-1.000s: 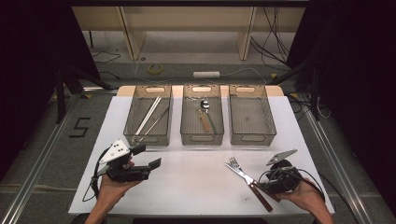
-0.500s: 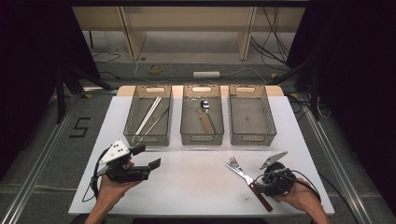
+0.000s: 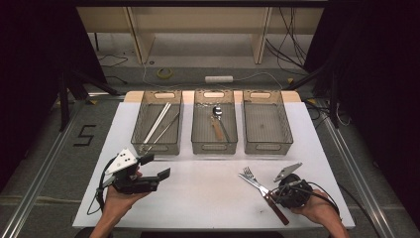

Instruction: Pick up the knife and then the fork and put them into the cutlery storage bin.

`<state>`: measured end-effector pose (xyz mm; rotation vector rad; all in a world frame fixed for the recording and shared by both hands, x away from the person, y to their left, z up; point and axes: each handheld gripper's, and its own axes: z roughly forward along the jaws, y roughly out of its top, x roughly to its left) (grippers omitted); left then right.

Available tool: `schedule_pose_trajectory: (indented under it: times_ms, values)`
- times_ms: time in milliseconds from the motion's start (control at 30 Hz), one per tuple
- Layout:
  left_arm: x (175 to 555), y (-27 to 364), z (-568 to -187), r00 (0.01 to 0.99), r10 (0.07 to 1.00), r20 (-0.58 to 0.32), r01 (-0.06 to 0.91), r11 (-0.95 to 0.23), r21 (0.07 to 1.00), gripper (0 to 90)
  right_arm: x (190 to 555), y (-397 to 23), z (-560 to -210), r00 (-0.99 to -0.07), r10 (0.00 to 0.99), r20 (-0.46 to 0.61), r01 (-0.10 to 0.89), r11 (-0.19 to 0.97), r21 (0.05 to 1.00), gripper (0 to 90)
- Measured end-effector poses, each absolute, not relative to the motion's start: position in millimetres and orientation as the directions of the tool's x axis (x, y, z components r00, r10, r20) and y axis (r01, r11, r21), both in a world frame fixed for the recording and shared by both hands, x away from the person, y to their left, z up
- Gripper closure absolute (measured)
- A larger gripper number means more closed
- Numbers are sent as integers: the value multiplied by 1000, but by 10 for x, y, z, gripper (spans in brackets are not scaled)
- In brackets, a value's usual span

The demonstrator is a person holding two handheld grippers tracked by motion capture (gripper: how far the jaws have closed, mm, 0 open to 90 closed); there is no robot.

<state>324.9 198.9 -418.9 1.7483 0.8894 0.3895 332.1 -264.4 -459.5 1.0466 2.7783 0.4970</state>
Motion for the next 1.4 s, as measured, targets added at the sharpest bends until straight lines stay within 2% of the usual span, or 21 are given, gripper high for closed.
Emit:
schedule_pose_trajectory:
  times_ms: [367, 633, 900, 1133, 1400]
  values:
    - [3247, 1991, -4189, 665, 729, -162, 372, -136, 918, 185, 3337, -2634, -4590, -768, 641, -5, 602, 723, 339, 770]
    - [3249, 1992, -4188, 666, 728, -163, 373, -135, 918, 184, 3351, -2693, -4555, -763, 646, 24, 608, 705, 365, 772]
    - [3247, 1992, -4189, 665, 729, -161, 372, -137, 918, 185, 3347, -2745, -4446, -765, 641, 65, 601, 673, 432, 772]
    - [3248, 1991, -4190, 666, 729, -161, 372, -136, 918, 185, 3397, -2837, -4402, -742, 657, 132, 622, 601, 503, 773]
    - [3254, 1994, -4196, 662, 732, -163, 375, -135, 917, 185, 3533, -2924, -4279, -707, 692, 144, 616, 504, 605, 773]
